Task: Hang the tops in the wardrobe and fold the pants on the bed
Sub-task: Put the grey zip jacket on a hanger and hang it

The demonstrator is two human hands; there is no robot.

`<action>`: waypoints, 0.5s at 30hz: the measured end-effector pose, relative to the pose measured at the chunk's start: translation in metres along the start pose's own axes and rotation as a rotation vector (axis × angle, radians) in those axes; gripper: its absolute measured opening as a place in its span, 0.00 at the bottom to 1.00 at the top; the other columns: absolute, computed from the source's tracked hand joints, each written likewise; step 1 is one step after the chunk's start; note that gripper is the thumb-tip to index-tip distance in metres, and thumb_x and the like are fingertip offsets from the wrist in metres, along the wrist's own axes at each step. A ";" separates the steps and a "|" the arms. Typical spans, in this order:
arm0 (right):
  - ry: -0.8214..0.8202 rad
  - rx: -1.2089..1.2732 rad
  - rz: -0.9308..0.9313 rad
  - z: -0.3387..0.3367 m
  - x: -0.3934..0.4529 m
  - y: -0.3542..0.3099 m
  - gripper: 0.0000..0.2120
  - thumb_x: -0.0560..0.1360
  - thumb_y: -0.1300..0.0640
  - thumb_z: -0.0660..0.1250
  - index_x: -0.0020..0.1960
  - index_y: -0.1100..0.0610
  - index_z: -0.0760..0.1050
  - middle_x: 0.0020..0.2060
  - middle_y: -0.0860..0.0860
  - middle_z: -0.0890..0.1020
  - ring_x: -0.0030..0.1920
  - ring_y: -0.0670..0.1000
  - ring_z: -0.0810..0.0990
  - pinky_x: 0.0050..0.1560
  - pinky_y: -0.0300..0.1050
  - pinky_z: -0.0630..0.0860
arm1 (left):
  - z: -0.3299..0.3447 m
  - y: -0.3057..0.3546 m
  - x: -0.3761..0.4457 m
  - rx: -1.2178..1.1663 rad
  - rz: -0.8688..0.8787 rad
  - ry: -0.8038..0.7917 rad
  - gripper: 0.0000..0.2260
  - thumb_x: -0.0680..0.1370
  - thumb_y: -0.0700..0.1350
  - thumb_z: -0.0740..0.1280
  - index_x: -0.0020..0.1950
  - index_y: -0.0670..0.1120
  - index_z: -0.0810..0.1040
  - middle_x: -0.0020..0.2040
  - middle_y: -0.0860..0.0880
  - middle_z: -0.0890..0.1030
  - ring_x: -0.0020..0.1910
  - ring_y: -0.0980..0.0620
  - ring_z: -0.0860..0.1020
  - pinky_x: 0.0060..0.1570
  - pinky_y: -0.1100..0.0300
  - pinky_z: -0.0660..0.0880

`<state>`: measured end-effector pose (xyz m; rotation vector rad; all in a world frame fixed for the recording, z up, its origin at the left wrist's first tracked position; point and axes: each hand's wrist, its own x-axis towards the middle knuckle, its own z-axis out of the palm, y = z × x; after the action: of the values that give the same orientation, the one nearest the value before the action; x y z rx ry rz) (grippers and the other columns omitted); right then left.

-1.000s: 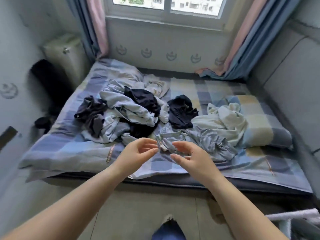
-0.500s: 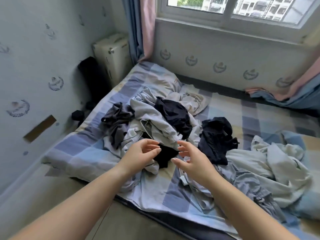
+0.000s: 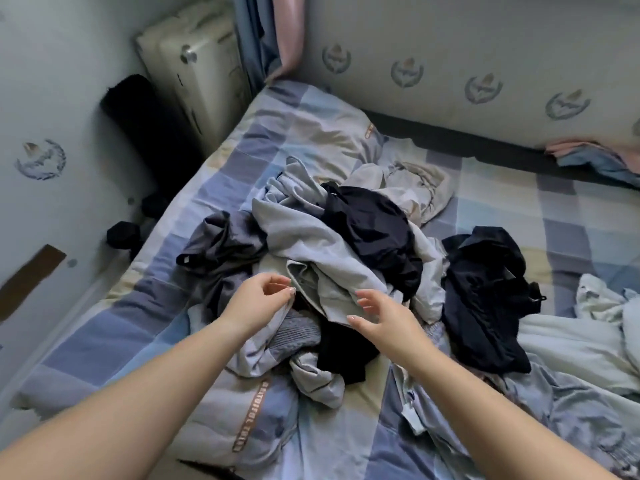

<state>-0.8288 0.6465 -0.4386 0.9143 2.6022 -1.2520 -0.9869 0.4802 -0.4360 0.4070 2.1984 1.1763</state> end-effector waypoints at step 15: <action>0.021 -0.087 0.014 0.149 0.215 0.048 0.28 0.74 0.50 0.69 0.72 0.47 0.66 0.64 0.46 0.76 0.64 0.47 0.74 0.59 0.41 0.70 | 0.056 -0.132 0.224 0.185 -0.023 -0.068 0.15 0.75 0.40 0.69 0.61 0.41 0.77 0.54 0.48 0.80 0.57 0.48 0.77 0.45 0.66 0.66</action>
<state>-0.9992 0.6603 -0.6427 0.9335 2.6385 -1.1223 -1.1214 0.5595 -0.6515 0.4900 2.2545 0.9363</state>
